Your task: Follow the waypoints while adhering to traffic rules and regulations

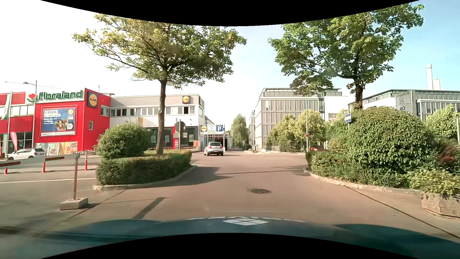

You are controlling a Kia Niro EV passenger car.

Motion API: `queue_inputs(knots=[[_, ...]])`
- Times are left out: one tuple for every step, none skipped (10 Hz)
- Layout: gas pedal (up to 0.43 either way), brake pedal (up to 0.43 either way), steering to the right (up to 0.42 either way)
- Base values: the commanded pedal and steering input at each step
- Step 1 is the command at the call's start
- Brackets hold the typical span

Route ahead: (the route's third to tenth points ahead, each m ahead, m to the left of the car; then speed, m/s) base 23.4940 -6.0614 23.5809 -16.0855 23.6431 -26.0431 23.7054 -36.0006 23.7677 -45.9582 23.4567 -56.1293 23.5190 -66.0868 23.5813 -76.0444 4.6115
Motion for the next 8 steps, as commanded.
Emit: queue_inputs(knots=[[0.008,0.000,0.061],[0.000,0.000,0.051],[0.000,0.000,0.043],[0.000,0.000,0.036],[0.000,0.000,0.032],[0.000,0.000,0.028],[0.000,0.000,0.023],[0.000,0.000,0.018]])
